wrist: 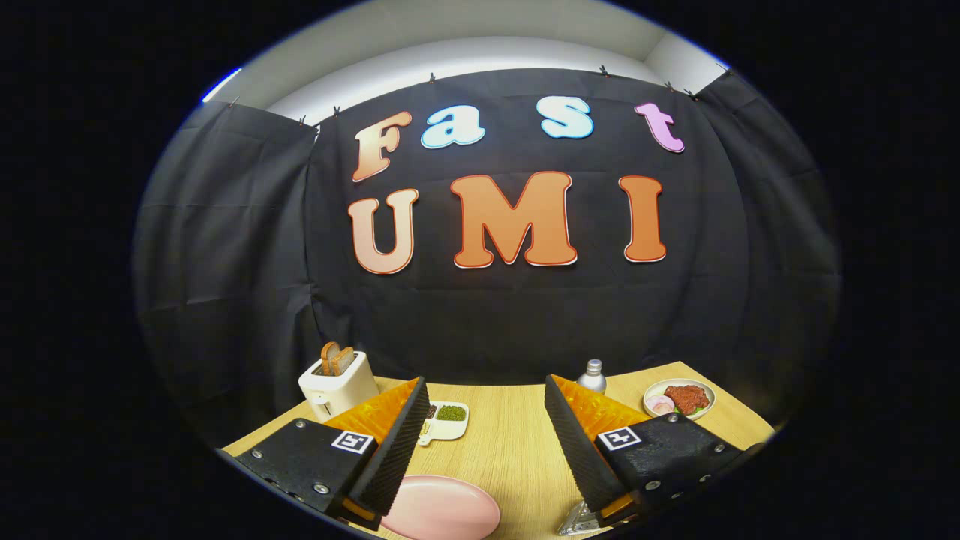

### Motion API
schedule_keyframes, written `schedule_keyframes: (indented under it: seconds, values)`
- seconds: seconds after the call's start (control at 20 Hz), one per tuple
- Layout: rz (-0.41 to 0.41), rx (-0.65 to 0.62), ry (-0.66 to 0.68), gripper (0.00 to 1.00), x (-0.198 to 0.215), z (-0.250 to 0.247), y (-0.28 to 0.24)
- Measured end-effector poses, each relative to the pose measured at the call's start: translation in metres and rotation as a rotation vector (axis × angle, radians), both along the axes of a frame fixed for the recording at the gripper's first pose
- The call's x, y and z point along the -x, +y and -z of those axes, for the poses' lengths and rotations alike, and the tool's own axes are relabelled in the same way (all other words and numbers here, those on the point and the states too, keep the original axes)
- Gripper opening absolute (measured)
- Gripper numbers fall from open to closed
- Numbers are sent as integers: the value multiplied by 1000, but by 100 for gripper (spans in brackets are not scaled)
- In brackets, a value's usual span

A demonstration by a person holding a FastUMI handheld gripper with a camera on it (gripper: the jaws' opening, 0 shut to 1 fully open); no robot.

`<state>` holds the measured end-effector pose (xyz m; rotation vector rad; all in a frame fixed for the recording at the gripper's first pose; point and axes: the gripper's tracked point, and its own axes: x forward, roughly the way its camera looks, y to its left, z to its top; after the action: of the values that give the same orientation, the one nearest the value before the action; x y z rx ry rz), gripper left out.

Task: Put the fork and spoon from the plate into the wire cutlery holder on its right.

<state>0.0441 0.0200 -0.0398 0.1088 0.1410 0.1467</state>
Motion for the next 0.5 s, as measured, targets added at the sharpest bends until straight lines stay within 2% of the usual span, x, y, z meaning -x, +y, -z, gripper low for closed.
schedule_keyframes:
  seconds: [0.5]
  values:
    - [28,19,-58,93,5,-9,2]
